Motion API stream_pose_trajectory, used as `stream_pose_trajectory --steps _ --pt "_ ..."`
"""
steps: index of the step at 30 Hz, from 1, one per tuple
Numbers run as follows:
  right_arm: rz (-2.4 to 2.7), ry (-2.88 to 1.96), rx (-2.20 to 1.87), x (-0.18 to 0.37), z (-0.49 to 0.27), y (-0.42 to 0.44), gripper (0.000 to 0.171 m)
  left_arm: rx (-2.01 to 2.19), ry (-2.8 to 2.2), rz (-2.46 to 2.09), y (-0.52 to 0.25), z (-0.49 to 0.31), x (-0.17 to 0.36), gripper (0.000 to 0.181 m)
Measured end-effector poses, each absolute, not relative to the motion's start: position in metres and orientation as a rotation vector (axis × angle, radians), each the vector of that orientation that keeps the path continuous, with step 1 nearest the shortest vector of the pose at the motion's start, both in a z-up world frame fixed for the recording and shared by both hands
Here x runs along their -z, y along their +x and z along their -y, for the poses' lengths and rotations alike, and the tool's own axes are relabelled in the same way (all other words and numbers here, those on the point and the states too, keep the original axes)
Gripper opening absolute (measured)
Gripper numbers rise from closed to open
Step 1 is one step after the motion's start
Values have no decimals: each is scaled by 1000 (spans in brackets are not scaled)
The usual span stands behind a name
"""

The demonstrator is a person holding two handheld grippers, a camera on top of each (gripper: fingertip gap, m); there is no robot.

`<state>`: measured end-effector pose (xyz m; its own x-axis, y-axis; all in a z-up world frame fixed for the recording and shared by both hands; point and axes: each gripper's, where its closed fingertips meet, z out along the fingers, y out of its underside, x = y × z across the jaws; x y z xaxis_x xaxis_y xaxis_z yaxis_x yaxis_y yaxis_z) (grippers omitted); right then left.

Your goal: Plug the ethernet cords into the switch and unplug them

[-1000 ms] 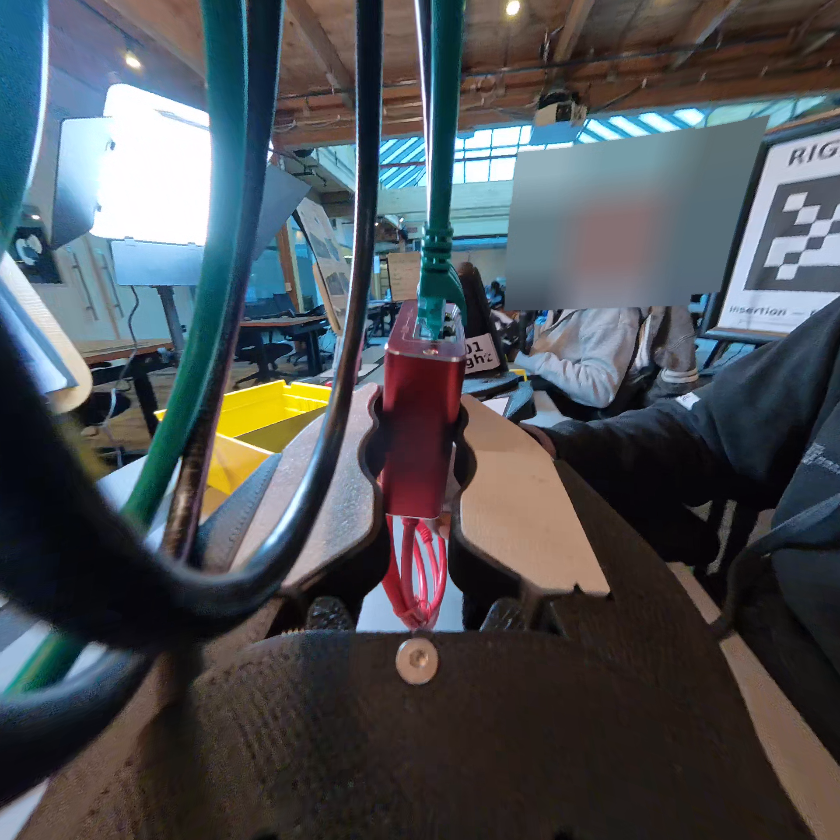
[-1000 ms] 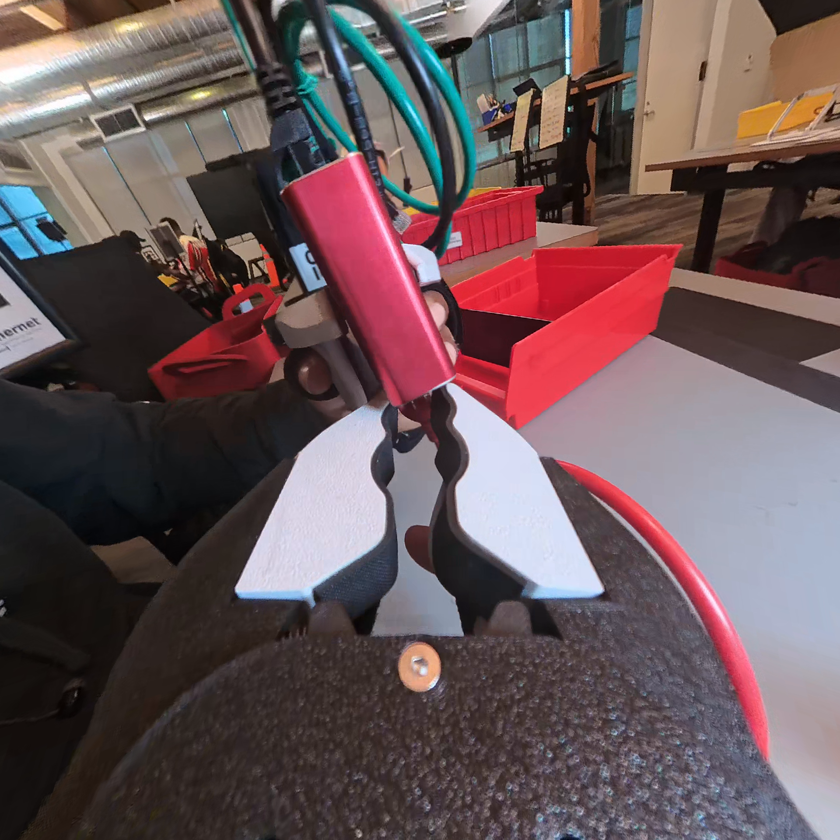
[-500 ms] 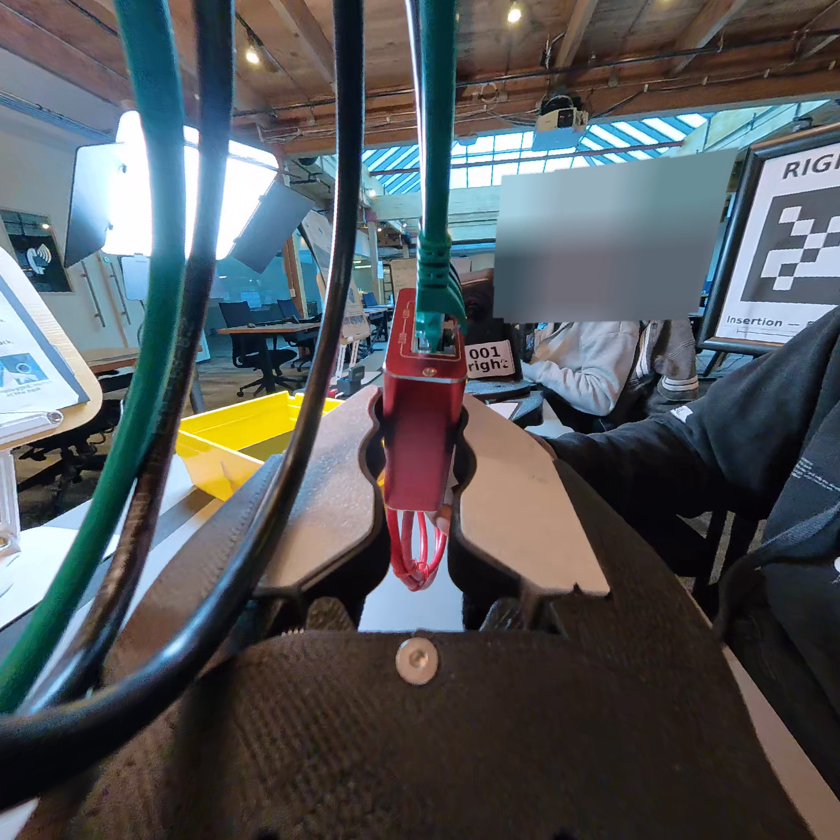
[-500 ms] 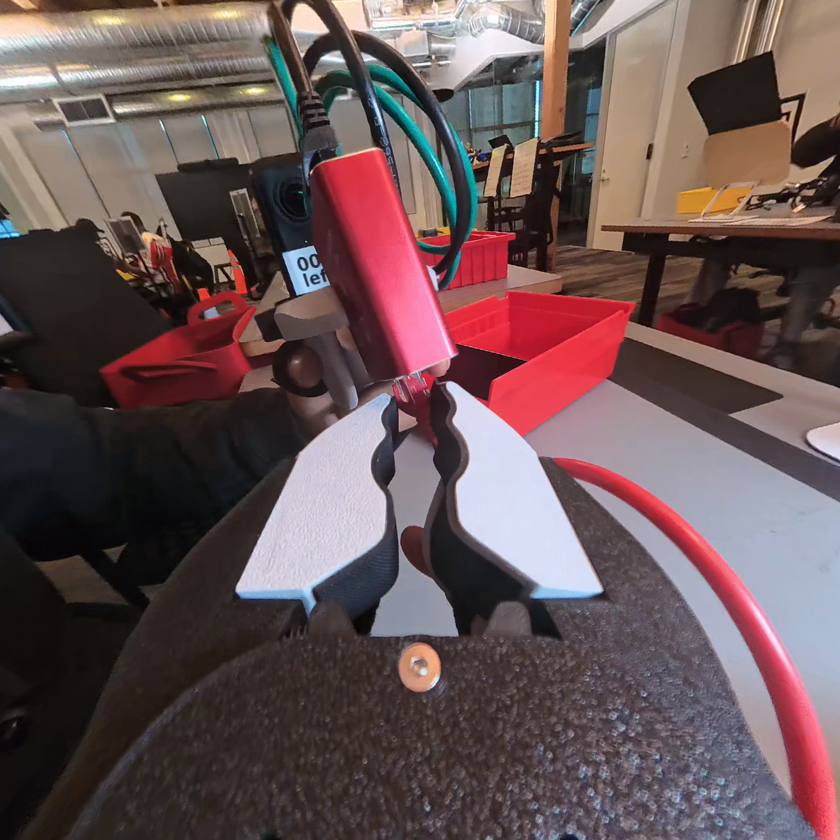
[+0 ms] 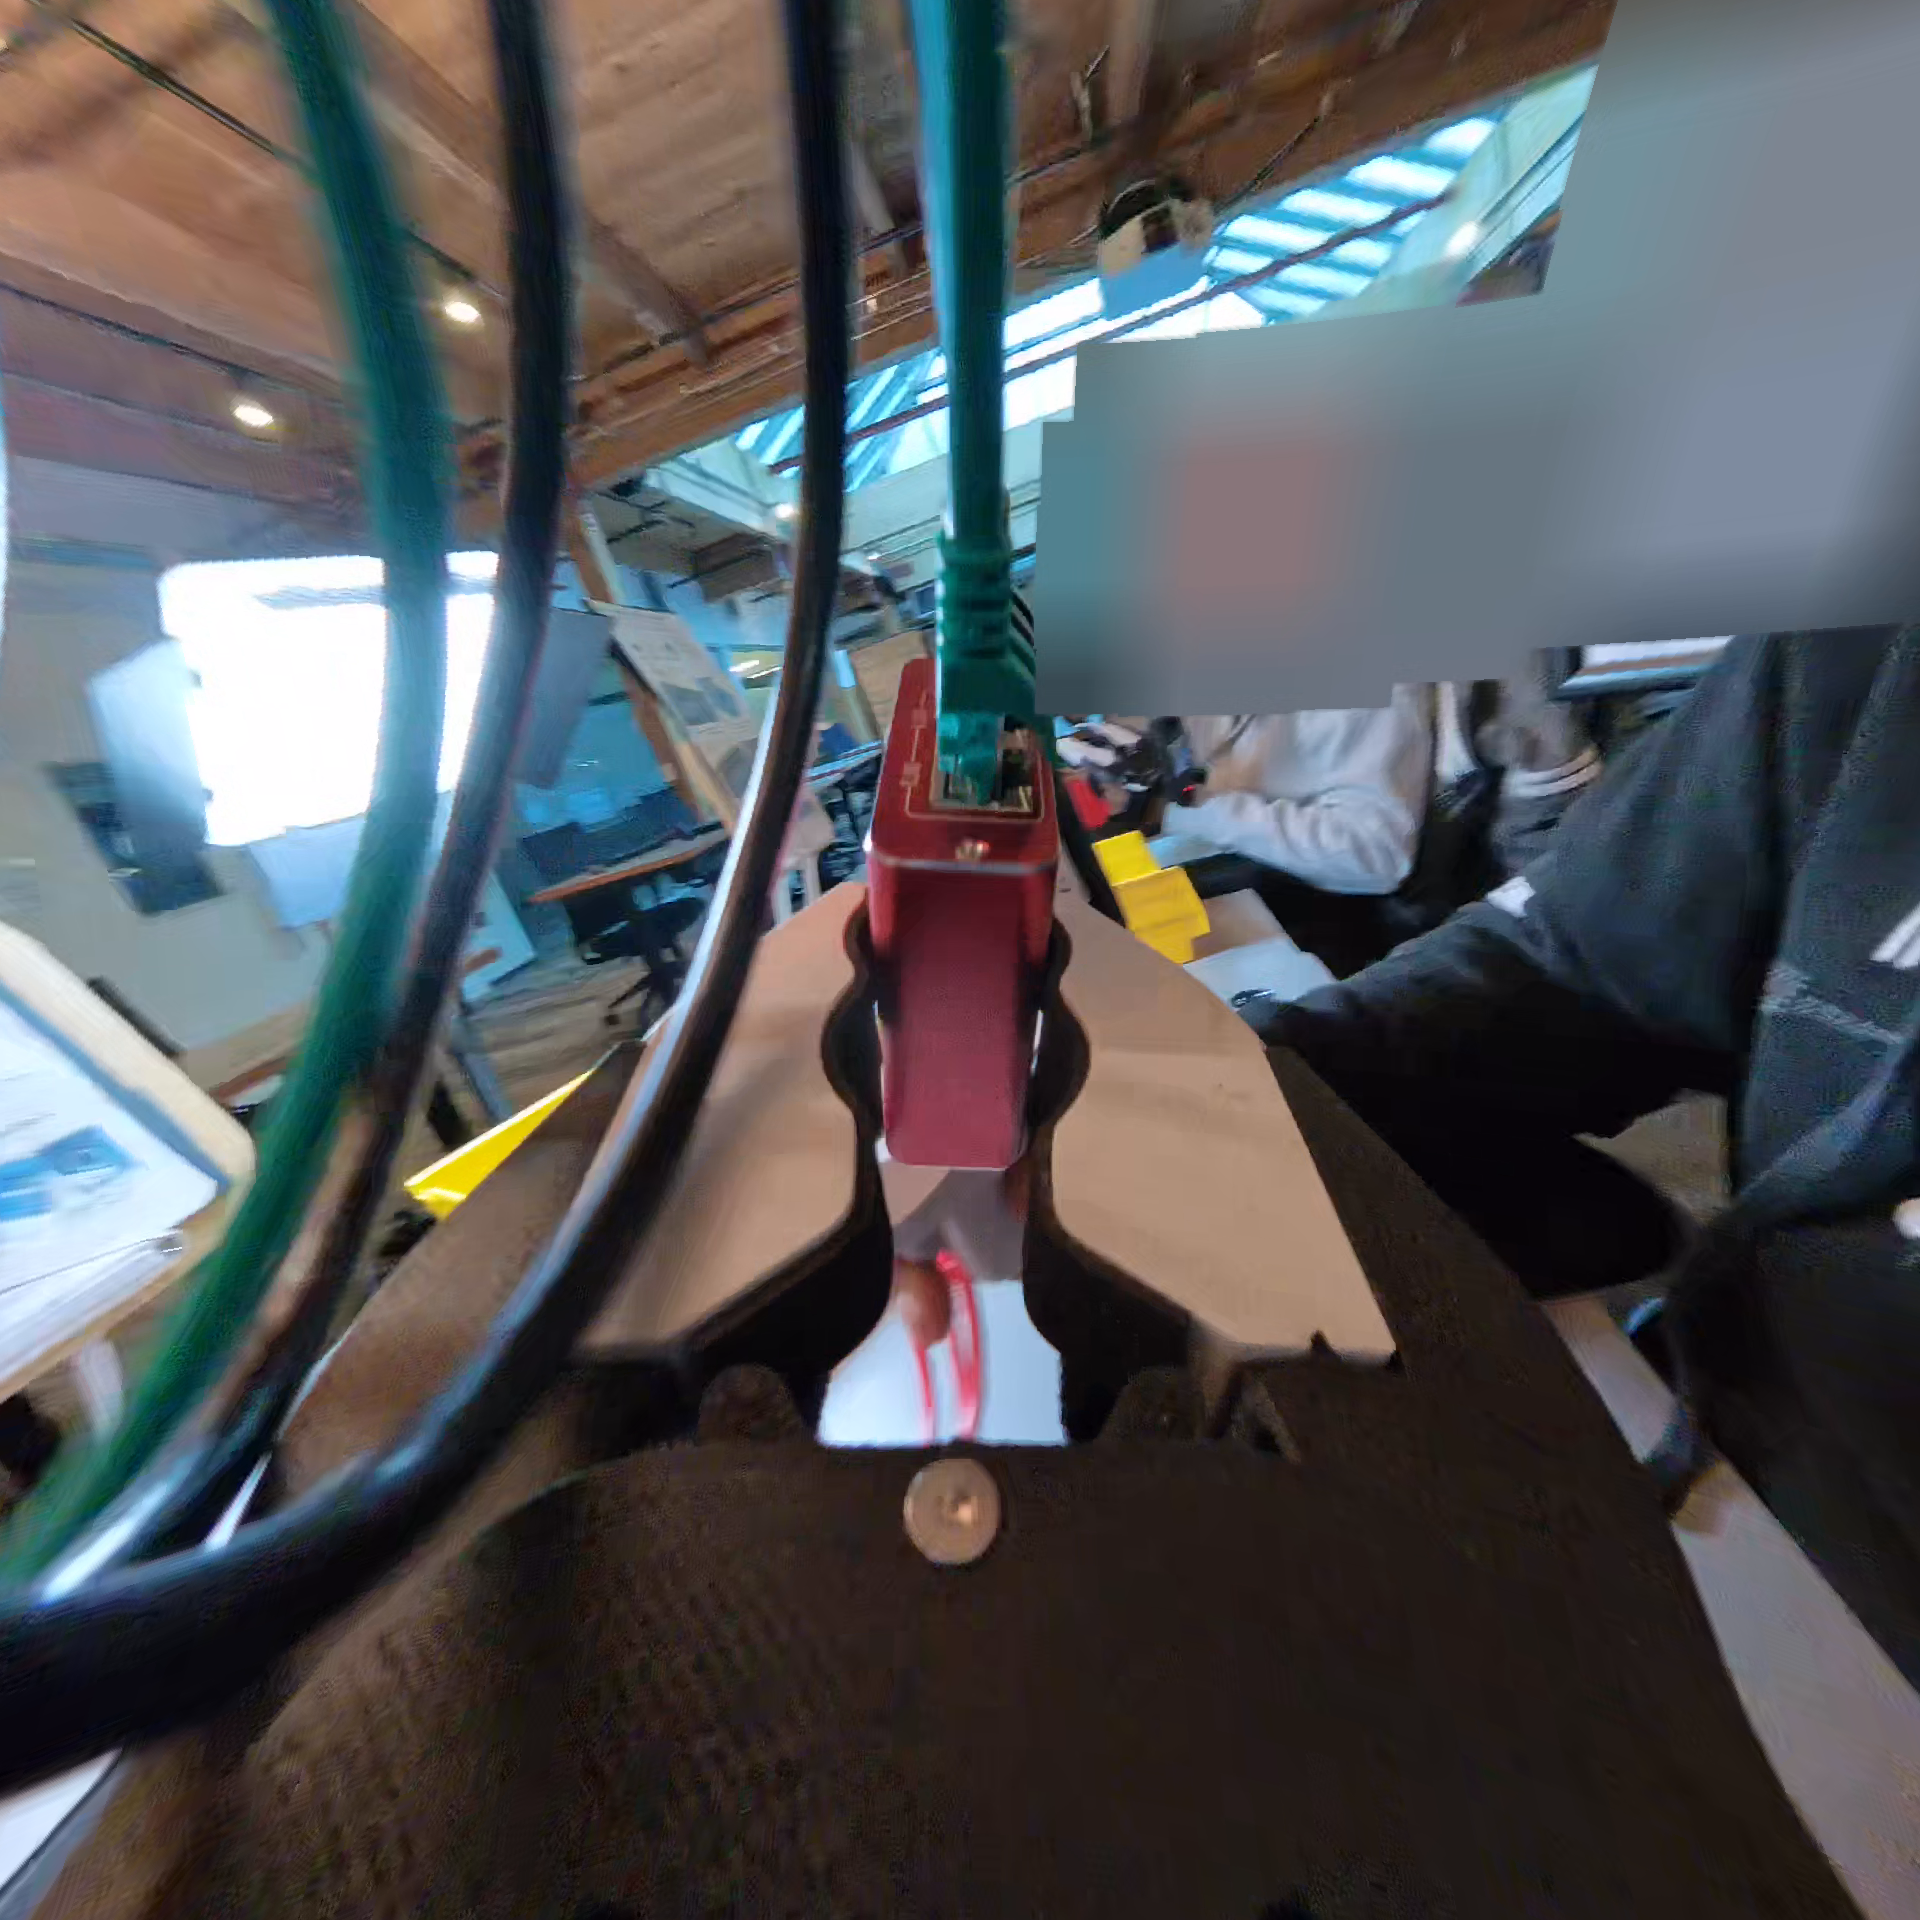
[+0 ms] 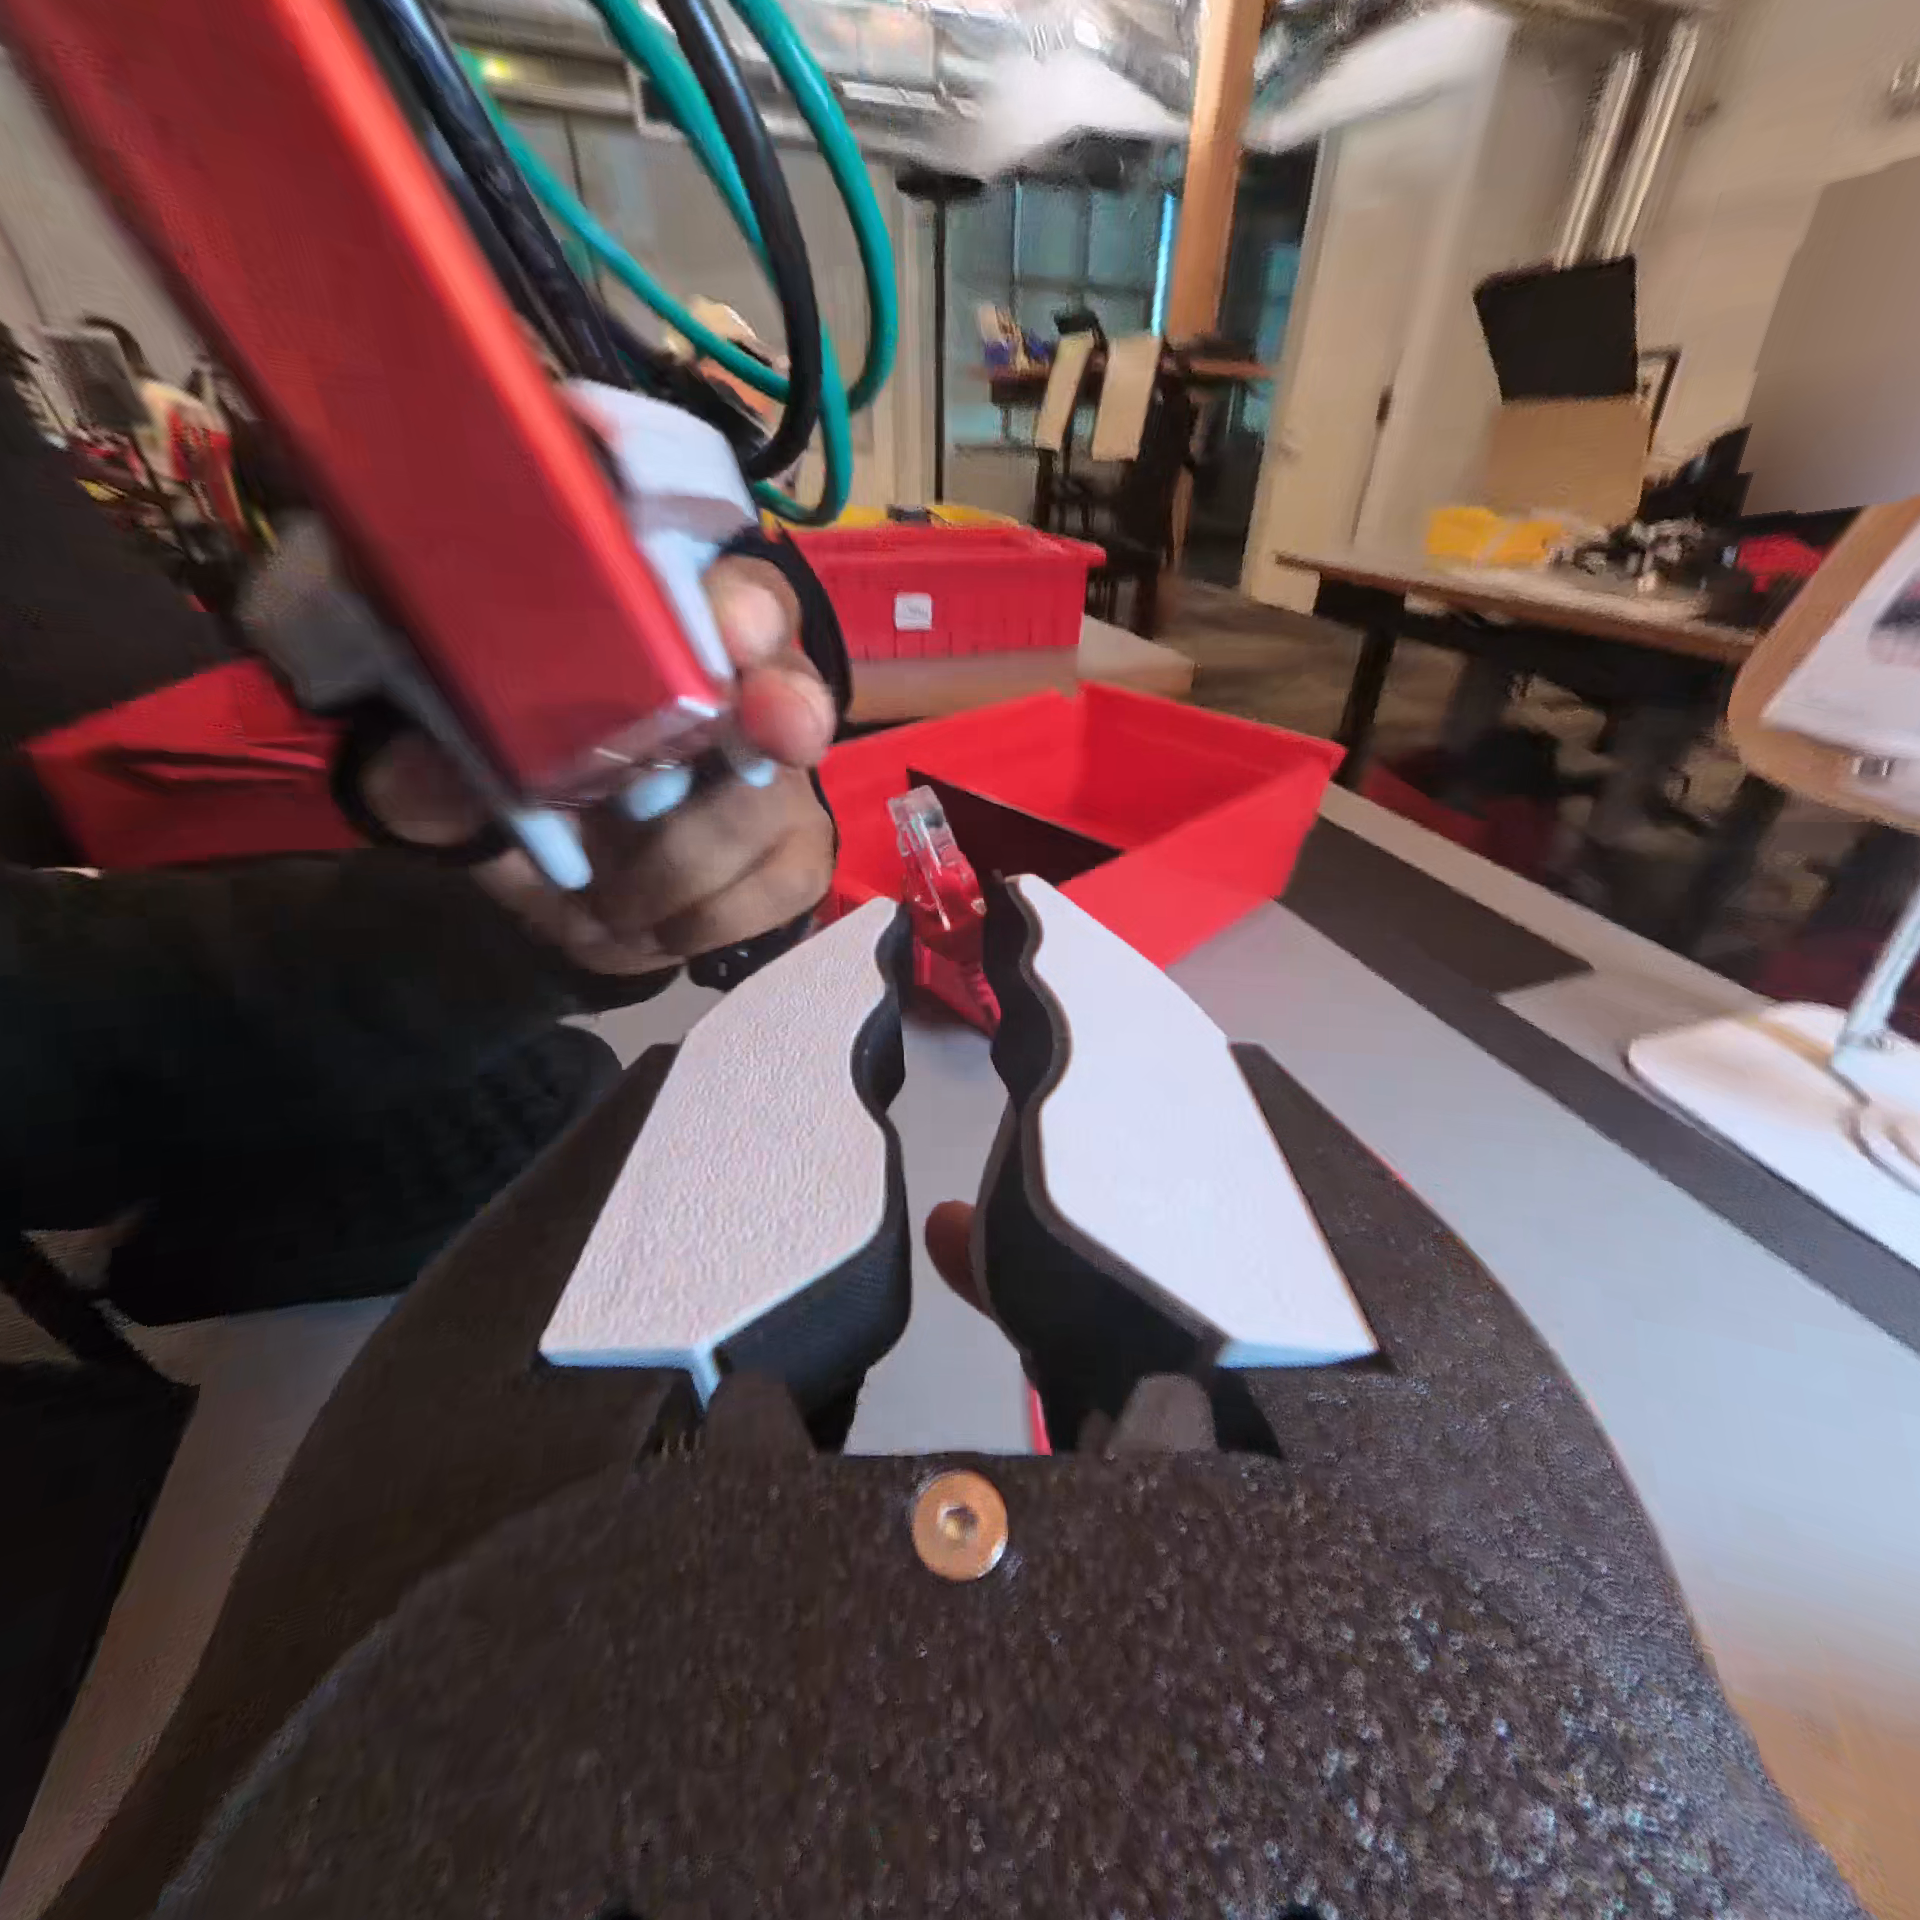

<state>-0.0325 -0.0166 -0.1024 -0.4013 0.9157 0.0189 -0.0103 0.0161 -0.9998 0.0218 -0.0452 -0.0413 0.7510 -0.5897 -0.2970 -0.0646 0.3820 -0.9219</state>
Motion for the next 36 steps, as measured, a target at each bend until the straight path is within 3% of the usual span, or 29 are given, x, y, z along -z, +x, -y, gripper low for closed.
stream_pose_trajectory --steps 5,11,19,24,30,32,36 --pt "1470 -999 -1540 87 -11 -20 13 478 -1166 -493 -25 46 33 27" --pt "1496 -1058 -1513 71 -44 -9 14 450 -1387 -257 -77 8 80 27" --pt "1600 -1306 -1037 48 -159 -4 13 501 -1624 -91 -91 -19 145 27" --pt "1617 -1529 -802 74 -252 -10 13 479 -1667 -157 -75 -19 155 26" --pt "1780 -1841 -581 174 -317 11 14 417 -1731 -224 -65 -16 172 26" --pt "1715 -1821 -438 182 -341 16 13 414 -1749 -235 -62 -17 178 26" --pt "1562 -1749 -374 152 -353 18 45 435 -1815 -241 -57 -19 190 26"
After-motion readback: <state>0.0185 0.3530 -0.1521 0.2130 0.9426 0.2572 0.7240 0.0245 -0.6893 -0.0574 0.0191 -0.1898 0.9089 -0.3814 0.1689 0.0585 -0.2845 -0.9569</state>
